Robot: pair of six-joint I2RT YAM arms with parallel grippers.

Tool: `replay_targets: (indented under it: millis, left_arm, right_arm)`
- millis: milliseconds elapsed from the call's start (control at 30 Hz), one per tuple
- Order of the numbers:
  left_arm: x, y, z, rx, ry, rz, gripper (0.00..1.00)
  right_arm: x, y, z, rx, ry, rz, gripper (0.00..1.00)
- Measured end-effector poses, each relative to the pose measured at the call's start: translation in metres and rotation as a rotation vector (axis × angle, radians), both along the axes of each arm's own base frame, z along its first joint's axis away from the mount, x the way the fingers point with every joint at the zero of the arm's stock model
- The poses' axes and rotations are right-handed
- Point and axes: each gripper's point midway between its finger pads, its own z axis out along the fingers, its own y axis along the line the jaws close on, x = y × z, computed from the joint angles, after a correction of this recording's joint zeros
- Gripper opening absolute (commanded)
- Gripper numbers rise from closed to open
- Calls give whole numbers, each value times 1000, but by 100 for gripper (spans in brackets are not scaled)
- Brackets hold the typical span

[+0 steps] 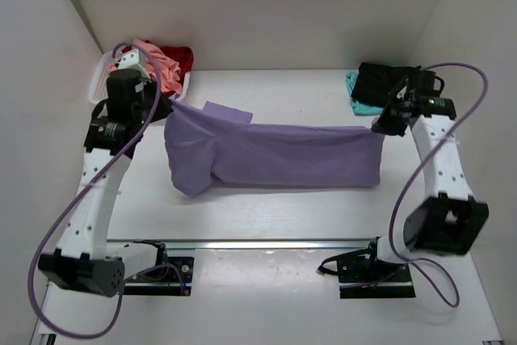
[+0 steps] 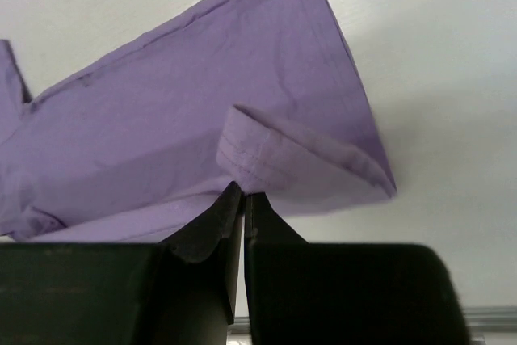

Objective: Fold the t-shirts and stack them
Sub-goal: Flatten out the tshirt

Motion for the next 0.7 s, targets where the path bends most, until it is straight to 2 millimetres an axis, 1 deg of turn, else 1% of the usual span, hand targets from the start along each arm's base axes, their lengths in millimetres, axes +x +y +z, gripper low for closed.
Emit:
replay_targets:
  millis: [33, 67, 100, 133, 167, 200, 233, 267, 300, 333, 367, 400, 433, 467, 500, 533, 567, 600, 633, 667, 700]
  left_arm:
    - [8, -3, -8, -7, 21, -5, 0]
    - [18, -6, -16, -14, 36, -9, 0]
    - [28, -10, -25, -23, 58, -15, 0]
    - [38, -14, -36, -34, 86, -21, 0]
    - [49, -18, -45, -43, 114, -27, 0]
    - [59, -22, -48, -48, 129, -33, 0]
    - [71, -25, -46, -49, 133, -39, 0]
    - [84, -29, -36, -47, 114, -45, 0]
    - [97, -32, -15, -42, 66, -51, 0]
    - [105, -34, 6, -38, 14, -56, 0]
    - [109, -35, 35, -35, -61, -61, 0]
    - [108, -34, 66, -33, -144, -59, 0]
    - [101, -33, 102, -33, -242, -60, 0]
    - [87, -29, 134, -34, -334, -54, 0]
    - [72, -25, 156, -32, -395, -47, 0]
    - [52, -19, 178, -32, -464, -40, 0]
    - [28, -13, 198, -32, -527, -31, 0]
    - [2, -7, 210, -33, -577, -27, 0]
    - [-16, -4, 213, -38, -608, -25, 0]
    - [-30, -1, 212, -42, -625, -25, 0]
    - [-47, 0, 202, -51, -626, -30, 0]
  right_arm:
    - [8, 1, -13, 13, 41, 10, 0]
    - [21, 1, -29, 28, 95, 23, 1]
    - [27, 0, -33, 34, 114, 27, 0]
    - [40, 1, -39, 40, 148, 38, 0]
    - [57, 2, -38, 34, 152, 54, 0]
    - [76, 0, -31, 16, 133, 61, 0]
    - [96, -2, -19, -13, 90, 70, 0]
    - [113, -2, -2, -49, 28, 80, 0]
    - [127, 1, 22, -82, -45, 92, 0]
    - [135, 7, 51, -108, -129, 106, 0]
    - [139, 12, 79, -129, -212, 116, 0]
    - [137, 18, 111, -152, -305, 123, 0]
    - [130, 25, 137, -167, -378, 134, 0]
    - [116, 31, 166, -175, -454, 141, 0]
    - [106, 32, 181, -178, -495, 142, 0]
    - [91, 31, 201, -181, -559, 135, 0]
    - [73, 26, 213, -185, -606, 119, 0]
    - [57, 19, 211, -187, -611, 100, 0]
    - [48, 13, 206, -184, -615, 84, 1]
    - [34, 7, 195, -179, -614, 66, 0]
    - [21, 3, 174, -168, -576, 54, 0]
